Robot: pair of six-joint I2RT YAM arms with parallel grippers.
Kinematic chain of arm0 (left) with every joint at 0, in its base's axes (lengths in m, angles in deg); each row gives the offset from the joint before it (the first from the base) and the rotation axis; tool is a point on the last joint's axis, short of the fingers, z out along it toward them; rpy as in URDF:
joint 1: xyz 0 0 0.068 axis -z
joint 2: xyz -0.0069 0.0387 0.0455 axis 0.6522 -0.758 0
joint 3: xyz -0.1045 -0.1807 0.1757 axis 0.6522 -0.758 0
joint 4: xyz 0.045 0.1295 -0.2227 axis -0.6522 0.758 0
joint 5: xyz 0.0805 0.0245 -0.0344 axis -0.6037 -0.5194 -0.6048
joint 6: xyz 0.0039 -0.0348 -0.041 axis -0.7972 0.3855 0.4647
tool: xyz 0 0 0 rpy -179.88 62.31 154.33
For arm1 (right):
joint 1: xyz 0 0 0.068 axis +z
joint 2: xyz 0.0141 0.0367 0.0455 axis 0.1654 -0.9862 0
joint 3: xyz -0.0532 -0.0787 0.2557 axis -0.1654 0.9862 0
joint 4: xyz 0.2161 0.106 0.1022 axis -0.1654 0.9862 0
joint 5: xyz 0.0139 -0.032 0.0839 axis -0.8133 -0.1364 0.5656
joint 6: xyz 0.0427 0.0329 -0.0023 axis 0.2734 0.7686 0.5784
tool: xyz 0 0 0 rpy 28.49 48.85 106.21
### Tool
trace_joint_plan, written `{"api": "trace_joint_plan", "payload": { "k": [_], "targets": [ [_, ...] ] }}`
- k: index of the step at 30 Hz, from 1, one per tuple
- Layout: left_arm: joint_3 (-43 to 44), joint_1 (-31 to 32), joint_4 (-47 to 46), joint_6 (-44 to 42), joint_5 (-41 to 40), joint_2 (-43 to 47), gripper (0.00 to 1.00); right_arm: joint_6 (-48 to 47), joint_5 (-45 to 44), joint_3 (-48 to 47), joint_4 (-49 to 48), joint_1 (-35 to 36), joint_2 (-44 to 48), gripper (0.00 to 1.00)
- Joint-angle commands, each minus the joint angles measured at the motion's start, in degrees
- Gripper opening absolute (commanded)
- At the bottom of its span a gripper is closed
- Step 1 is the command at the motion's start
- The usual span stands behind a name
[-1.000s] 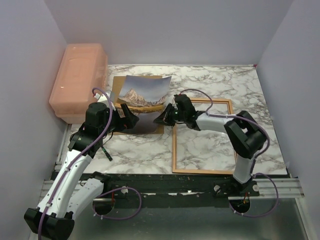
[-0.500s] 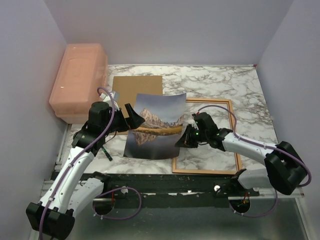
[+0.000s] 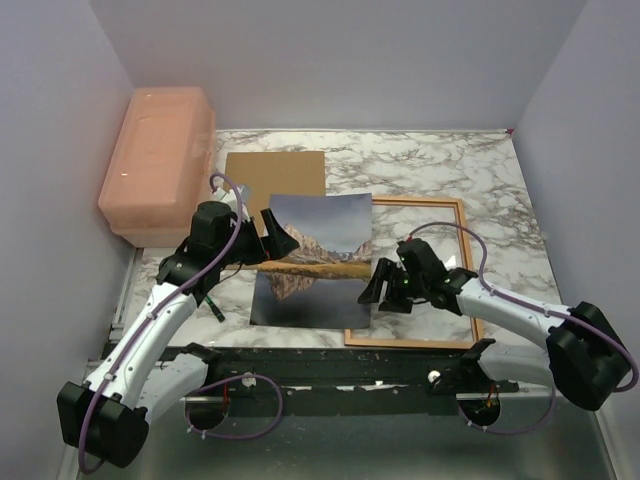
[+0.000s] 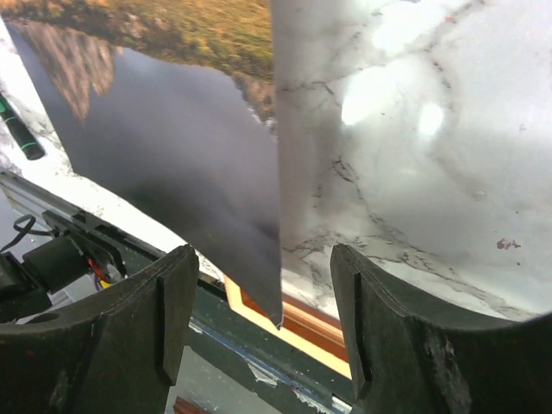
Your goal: Put the photo into the frame
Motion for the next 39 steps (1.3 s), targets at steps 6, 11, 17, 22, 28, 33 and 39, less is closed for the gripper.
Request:
{"api": "trace_joint_plan", "payload": {
  "k": [6,11,17,22,28,33,39],
  "targets": [
    [0.1,0.5,0.2,-2.0,1.0,-1.7,0.99,3.8,1.4,3.6,-13.0,0.2,-7.3,0.45],
    [0.6,0.5,0.6,-2.3,1.4,-1.9,0.99,3.3,1.3,1.0,-12.1,0.2,-6.2,0.15],
    [1.0,0.5,1.0,-2.6,1.6,-1.8,0.99,0.8,-3.3,-5.3,-1.4,0.2,0.8,0.03],
    [1.0,0.5,1.0,-2.7,1.7,-1.8,0.99,-3.2,-12.0,-15.4,14.9,0.2,8.8,0.01],
    [0.8,0.6,0.5,-2.3,2.4,-1.9,0.99,-7.9,-25.1,-33.3,34.6,0.2,14.6,0.0],
    [0.7,0.6,-0.1,-1.9,2.9,-2.2,0.99,-9.9,-34.8,-50.2,47.8,0.2,14.3,0.0],
    [0.5,0.6,-0.8,-1.3,3.9,-2.5,0.98,-14.3,-42.8,-62.5,53.4,0.2,12.0,0.0]
  ]
}}
